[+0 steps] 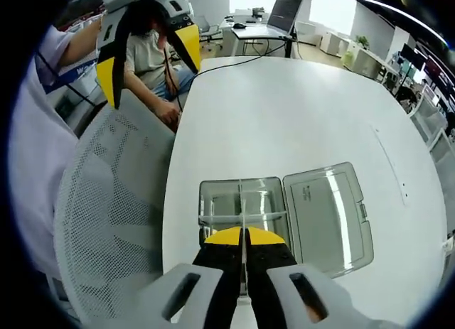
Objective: Insert the divider into the dual guide fixture by aligning both edges with the guide slots and pushing it downward to the bottom, including one-sided entry, uneven engagement, binding, and posture correction.
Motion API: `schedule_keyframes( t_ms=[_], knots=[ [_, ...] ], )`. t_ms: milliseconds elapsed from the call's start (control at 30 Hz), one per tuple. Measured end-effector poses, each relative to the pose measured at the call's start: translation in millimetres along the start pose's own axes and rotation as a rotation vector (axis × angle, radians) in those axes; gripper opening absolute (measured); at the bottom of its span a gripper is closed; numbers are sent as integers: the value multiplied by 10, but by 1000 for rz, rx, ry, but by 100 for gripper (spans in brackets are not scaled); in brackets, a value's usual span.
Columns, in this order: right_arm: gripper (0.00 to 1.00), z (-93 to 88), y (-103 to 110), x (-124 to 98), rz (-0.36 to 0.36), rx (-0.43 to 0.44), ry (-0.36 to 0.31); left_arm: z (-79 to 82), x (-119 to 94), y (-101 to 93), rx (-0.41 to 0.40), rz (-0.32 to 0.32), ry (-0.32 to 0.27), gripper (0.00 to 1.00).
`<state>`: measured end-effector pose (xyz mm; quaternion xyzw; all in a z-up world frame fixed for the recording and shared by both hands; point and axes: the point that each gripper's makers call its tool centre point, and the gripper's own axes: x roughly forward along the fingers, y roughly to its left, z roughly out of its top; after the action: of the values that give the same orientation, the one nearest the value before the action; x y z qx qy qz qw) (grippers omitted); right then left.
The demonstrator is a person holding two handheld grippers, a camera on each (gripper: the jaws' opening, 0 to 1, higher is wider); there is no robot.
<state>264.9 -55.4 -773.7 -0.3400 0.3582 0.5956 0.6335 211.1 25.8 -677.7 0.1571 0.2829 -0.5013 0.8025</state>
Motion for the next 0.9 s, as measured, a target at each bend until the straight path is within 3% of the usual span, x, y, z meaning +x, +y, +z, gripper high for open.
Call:
schedule_keyframes(
  t_ms=[900],
  knots=[
    [0,-76,-11,67,11,-8,9,-5,8,0,-8,4,4,43]
  ],
)
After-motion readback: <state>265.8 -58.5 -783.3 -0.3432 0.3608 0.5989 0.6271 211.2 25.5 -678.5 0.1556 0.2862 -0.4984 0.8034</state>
